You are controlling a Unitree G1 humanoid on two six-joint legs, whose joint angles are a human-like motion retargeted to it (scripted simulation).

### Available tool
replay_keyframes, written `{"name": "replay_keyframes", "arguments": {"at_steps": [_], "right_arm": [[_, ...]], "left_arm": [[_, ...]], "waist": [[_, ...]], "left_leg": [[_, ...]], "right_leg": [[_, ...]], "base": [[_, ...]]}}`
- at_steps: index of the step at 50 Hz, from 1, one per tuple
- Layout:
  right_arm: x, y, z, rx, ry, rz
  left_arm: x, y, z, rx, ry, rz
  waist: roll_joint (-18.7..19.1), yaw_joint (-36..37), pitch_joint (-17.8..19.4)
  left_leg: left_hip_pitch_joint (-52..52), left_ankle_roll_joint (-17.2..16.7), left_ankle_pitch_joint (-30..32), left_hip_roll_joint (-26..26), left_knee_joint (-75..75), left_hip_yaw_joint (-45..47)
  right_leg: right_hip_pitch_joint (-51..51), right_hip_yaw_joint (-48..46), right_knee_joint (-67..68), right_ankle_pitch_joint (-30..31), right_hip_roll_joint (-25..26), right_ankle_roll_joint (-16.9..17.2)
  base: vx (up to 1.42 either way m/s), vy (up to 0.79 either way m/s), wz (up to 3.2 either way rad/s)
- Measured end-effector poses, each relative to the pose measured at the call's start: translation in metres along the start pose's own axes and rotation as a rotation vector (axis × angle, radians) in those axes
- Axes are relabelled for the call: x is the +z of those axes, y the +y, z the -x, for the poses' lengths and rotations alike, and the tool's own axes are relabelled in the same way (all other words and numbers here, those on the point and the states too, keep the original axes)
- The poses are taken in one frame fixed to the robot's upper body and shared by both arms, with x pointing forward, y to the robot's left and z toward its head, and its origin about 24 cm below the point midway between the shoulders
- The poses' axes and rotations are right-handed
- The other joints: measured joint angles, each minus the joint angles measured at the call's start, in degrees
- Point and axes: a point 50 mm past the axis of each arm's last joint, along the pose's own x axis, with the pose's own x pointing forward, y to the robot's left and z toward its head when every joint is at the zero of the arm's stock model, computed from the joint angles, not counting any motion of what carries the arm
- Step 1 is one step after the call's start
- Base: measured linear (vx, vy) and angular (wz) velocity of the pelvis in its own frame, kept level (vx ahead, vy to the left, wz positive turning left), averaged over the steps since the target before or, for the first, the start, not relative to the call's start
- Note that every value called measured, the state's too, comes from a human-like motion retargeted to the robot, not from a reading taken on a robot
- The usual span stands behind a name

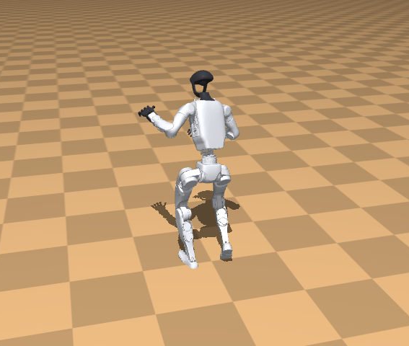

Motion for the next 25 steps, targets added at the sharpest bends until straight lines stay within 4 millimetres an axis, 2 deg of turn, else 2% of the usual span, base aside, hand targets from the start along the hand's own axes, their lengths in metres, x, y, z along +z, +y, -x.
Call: {"name": "replay_keyframes", "arguments": {"at_steps": [4,10,17,25], "right_arm": [[-0.027,-0.007,0.014,-0.061,0.111,-0.001],[-0.055,-0.022,0.039,-0.169,0.241,0.038],[-0.066,-0.033,0.058,-0.279,0.309,0.081],[-0.065,-0.055,0.076,-0.355,0.335,0.199]], "left_arm": [[0.001,0.000,0.000,-0.032,0.001,0.002],[0.000,-0.007,0.000,-0.083,0.012,0.031],[-0.004,-0.020,0.005,-0.120,0.046,0.128],[-0.004,-0.033,0.013,-0.187,0.067,0.210]], "waist": [[1.31,-5.91,-1.43],[4.33,-12.51,0.13],[8.34,-16.06,3.30],[12.17,-18.26,7.73]], "left_leg": [[3.97,-1.14,3.40,-1.08,-9.35,-0.46],[8.32,-1.90,4.19,-0.51,-13.09,-0.62],[10.31,-2.43,3.45,1.51,-12.76,-0.15],[10.95,-2.77,1.01,3.80,-8.90,0.20]], "right_leg": [[-5.73,3.40,4.70,-1.30,0.29,-0.97],[-12.55,7.99,13.18,-5.25,2.39,-3.46],[-20.02,10.98,18.20,-5.64,6.40,-4.49],[-25.33,11.97,17.37,-5.29,9.48,-4.90]], "base": [[0.00,0.07,0.24],[-0.03,0.07,-0.05],[-0.02,0.08,-0.24],[0.00,0.06,-0.22]]}}
